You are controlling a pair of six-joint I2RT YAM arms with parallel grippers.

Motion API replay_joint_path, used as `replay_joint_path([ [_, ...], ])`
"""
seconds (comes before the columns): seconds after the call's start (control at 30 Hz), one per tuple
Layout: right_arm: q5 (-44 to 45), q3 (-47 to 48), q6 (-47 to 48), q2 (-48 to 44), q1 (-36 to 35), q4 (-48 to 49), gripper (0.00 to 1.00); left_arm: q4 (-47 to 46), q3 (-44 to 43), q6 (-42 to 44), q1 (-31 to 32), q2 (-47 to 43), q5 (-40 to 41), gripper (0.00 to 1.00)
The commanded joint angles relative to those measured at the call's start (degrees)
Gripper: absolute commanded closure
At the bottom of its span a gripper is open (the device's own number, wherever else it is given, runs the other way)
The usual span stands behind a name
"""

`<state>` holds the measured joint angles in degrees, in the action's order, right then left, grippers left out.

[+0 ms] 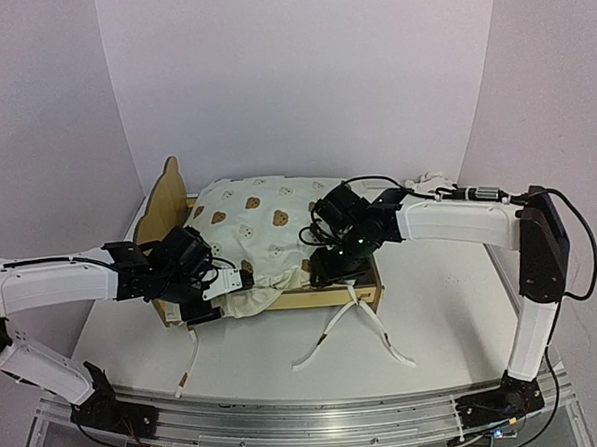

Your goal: Set up the pet bed

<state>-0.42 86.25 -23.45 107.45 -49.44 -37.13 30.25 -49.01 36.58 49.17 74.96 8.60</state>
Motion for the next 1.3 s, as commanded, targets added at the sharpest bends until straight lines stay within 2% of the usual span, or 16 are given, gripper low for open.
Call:
replay_joint_path([
  [0.0, 9.42, 4.16, -0.48, 3.05, 0.46, 0.22, 0.44, -2.21, -0.52, 1.69, -0.12, 1.64, 2.95, 0.32],
  [0.13, 10.75, 5.46, -0.74, 5.79, 0.43, 0.22, 0.47, -1.92, -0.94, 1.49, -0.16, 1.82, 2.58, 0.35],
  [0.2, 9.83, 5.37, -1.4, 6.74, 0.46, 0.27, 0.53, -1.59, -0.8, 1.63, -0.2, 1.67, 2.68, 0.39],
  [0.23, 9.07, 5.15, -1.63, 6.83, 0.57, 0.25, 0.66, -1.31, -0.61, 1.75, -0.2, 1.56, 2.77, 0.42],
  [0.3, 8.6, 4.06, -2.03, 5.97, 0.63, 0.23, 0.83, -0.91, -0.51, 2.05, -0.46, 1.07, 2.92, 0.52],
  [0.4, 7.83, 2.27, -1.0, 2.38, 1.23, 0.26, 0.99, -0.42, -0.6, 2.47, -0.91, 0.24, 2.98, 0.71],
  [0.5, 5.3, -0.14, 0.28, -3.39, 2.89, 0.11, 1.0, -0.52, -0.59, 3.41, -1.36, -0.2, 3.31, 0.9],
  [0.57, 3.34, -2.27, 0.85, -6.76, 4.02, 0.06, 1.0, -0.93, -0.63, 3.87, -1.91, -0.17, 3.84, 0.99],
  [0.87, -12.62, -8.53, 2.34, -16.67, 9.69, -0.63, 1.0, -1.57, -4.05, 4.9, -4.87, -0.16, 2.56, 1.0],
  [1.1, -29.95, -10.63, 8.33, -16.17, 12.64, -4.23, 1.0, -0.28, -2.73, 5.36, -5.57, -0.61, 0.94, 1.0],
  [1.2, -31.99, -11.2, 9.05, -15.96, 15.56, -6.74, 0.98, -0.32, -2.62, 5.79, -5.57, -1.01, 1.01, 1.0],
  [1.27, -28.03, -10.78, 8.66, -15.83, 17.23, -9.27, 0.95, -0.41, -2.52, 6.21, -5.57, -1.2, 1.05, 1.0],
])
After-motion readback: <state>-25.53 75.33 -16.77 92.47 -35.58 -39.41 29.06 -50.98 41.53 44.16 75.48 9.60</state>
